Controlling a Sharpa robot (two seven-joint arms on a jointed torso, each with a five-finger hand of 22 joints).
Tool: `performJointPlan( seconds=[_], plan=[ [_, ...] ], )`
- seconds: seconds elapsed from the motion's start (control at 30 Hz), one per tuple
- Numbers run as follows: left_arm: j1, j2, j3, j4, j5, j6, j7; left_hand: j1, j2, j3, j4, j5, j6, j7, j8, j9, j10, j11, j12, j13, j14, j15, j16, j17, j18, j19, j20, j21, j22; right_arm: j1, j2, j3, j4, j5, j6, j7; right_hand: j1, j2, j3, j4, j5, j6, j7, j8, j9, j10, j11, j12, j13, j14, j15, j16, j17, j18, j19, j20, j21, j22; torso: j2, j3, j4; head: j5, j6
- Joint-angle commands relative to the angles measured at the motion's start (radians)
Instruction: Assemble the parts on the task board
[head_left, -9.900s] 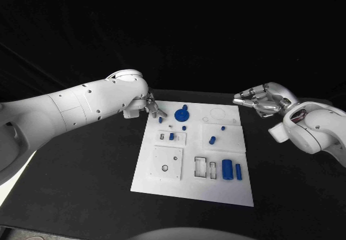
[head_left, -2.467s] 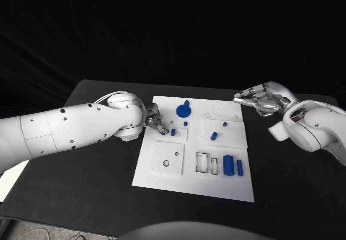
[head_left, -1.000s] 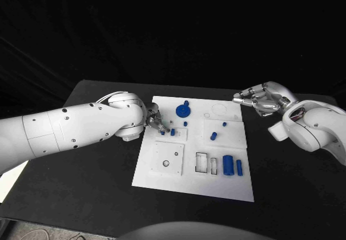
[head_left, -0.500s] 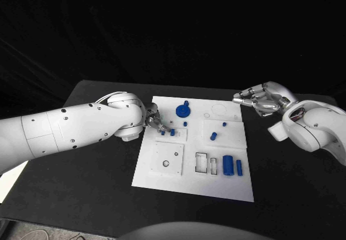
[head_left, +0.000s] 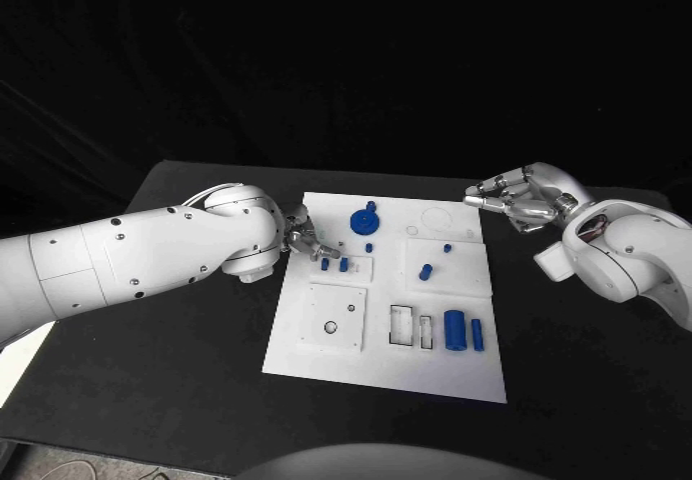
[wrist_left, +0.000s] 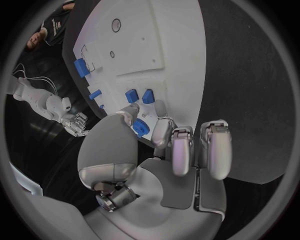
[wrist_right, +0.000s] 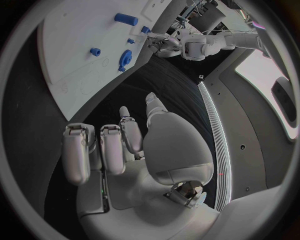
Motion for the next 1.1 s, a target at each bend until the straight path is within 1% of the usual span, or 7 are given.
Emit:
performJointPlan(
  seconds=[0.03,0.17,0.27,0.5,0.73,0.87,1.1],
  plan=[
    [0.001,-0.011,0.002,0.002,0.155,-0.103,0.079,0.009,0.002,0.004,-0.002,0.004,-0.047,0.018,-0.024,-0.011,-0.072,0.015,-0.091,-0.094,0.105,0.011,0.003,0.263,0.024,0.045,0.004,-0.071,0.116,-0.001,0.001,0.0,0.0,-0.007,0.006,0.003,0.0,0.012,-0.006,-0.002,0.005,-0.007,0.0,-0.001,0.002,-0.008,0.001,-0.005,0.043,0.064,-0.003,-0.005,0.082,0.014,-0.008,-0.001,-0.005,0.022,-0.001,0.001,0.0005,-0.001,0.001],
    [0.003,-0.024,0.004,0.0,0.292,-0.158,0.216,0.051,0.001,0.046,-0.008,0.0,-0.125,0.058,-0.07,-0.04,-0.245,0.054,-0.294,-0.297,0.078,0.043,-0.056,0.198,0.068,-0.038,0.032,-0.263,-0.077,-0.001,0.0,0.0,-0.001,-0.007,0.006,0.003,0.0,0.012,-0.006,-0.002,0.005,-0.007,0.0,-0.001,0.002,-0.008,0.001,-0.005,0.043,0.064,-0.003,-0.005,0.082,0.014,-0.008,-0.001,-0.005,0.022,0.0,0.0009,0.0006,-0.004,0.002],
    [0.004,-0.025,0.004,-0.006,0.393,-0.175,0.377,0.136,0.015,0.07,-0.032,0.003,-0.253,0.139,-0.155,-0.097,-0.488,0.134,-0.481,-0.422,-0.247,0.122,-0.557,-0.261,0.143,-0.349,0.089,-0.821,-0.566,-0.001,0.0,0.0,-0.001,-0.007,0.006,0.003,0.0,0.013,-0.008,-0.001,0.005,-0.008,0.0,-0.001,0.002,-0.008,0.001,-0.004,0.043,0.064,-0.003,-0.005,0.082,0.014,-0.008,-0.001,-0.005,0.022,0.0,0.0014,0.0002,-0.001,0.005],
    [0.005,0.001,0.002,-0.027,0.278,-0.189,0.574,0.371,0.02,0.107,-0.163,0.004,-0.269,0.156,-0.246,-0.199,-0.587,0.163,-0.641,-0.571,-0.413,0.151,-0.805,-0.471,0.158,-0.405,0.135,-0.999,-0.697,-0.001,0.001,0.0,-0.001,-0.007,0.005,0.003,0.0,0.013,-0.008,-0.001,0.005,-0.008,0.0,-0.001,0.002,-0.008,0.001,-0.004,0.043,0.064,-0.003,-0.005,0.082,0.014,-0.008,-0.001,-0.005,0.022,-0.001,0.0019,0.0007,-0.005,0.012],
    [0.004,0.049,-0.006,-0.058,0.024,-0.211,0.634,0.424,-0.008,0.096,-0.207,0.004,-0.13,0.124,-0.364,-0.338,-0.474,0.148,-0.762,-0.751,-0.308,0.126,-0.798,-0.525,0.165,-0.288,0.122,-0.997,-0.725,-0.001,0.002,0.0,-0.001,-0.007,0.005,0.004,0.0,0.013,-0.008,-0.001,0.005,-0.008,0.0,-0.001,0.002,-0.009,0.001,-0.005,0.042,0.064,-0.003,-0.006,0.081,0.014,-0.007,-0.001,-0.005,0.022,0.0,0.0008,-0.0013,-0.014,0.02],
    [0.004,0.071,-0.008,-0.073,-0.092,-0.219,0.632,0.417,-0.015,0.081,-0.205,0.003,-0.086,0.113,-0.395,-0.374,-0.435,0.13,-0.784,-0.796,-0.142,0.112,-0.564,-0.342,0.167,-0.189,0.103,-0.931,-0.691,-0.001,0.002,0.0,-0.002,-0.007,0.005,0.004,0.0,0.013,-0.008,-0.001,0.005,-0.008,0.0,-0.001,0.002,-0.009,0.001,-0.005,0.042,0.064,-0.003,-0.006,0.081,0.014,-0.007,-0.001,-0.005,0.022,0.0,0.0011,-0.002,-0.018,0.024],
    [0.005,0.113,-0.011,-0.096,-0.27,-0.207,0.584,0.411,-0.026,0.081,-0.196,0.003,-0.008,0.089,-0.45,-0.424,-0.341,0.097,-0.82,-0.872,0.05,0.056,-0.19,0.012,0.064,0.036,0.052,-0.307,-0.111,-0.001,0.004,0.0,-0.002,-0.007,0.007,0.004,0.0,0.013,-0.008,-0.001,0.005,-0.008,0.0,-0.001,0.002,-0.009,0.001,-0.005,0.042,0.064,-0.003,-0.006,0.081,0.014,-0.007,-0.001,-0.005,0.022,0.0,-0.0002,-0.0002,-0.024,0.027]
  ],
)
